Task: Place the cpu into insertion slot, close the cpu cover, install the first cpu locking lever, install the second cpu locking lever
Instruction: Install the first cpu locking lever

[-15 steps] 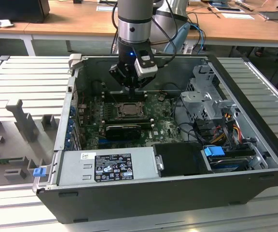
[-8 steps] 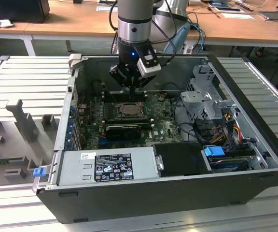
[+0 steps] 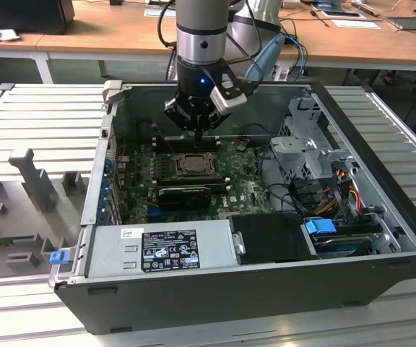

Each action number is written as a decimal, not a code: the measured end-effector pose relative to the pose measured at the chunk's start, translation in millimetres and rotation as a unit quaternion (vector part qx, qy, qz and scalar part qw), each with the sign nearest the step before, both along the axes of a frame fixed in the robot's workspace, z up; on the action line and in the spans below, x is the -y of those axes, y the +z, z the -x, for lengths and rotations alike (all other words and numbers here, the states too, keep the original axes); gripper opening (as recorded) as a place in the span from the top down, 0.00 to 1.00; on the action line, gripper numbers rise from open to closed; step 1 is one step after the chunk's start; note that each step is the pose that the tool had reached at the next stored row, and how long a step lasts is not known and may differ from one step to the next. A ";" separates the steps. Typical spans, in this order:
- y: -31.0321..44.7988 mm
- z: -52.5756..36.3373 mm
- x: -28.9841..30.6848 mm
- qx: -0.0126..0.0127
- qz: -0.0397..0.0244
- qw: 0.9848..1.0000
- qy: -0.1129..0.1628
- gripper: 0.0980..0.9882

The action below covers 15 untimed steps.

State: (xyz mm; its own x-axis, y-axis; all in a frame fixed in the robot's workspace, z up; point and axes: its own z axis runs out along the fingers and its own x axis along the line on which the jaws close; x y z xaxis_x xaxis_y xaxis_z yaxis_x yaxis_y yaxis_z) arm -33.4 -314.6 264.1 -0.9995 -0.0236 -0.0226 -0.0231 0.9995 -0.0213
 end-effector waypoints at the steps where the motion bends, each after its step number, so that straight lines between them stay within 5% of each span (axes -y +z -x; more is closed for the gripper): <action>1: 0.0 0.0 0.0 0.000 0.000 1.000 0.010 0.99; 5: 0.0 0.3 0.0 0.000 0.000 0.999 0.044 0.99; 15: -2.5 14.7 -0.4 0.000 -0.001 0.999 0.034 0.99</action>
State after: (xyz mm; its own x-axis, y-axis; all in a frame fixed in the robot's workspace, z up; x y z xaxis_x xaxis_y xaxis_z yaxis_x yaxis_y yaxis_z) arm -48.1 -314.2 261.6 -0.9955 -0.0922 -0.0230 -0.0918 0.9956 -0.0197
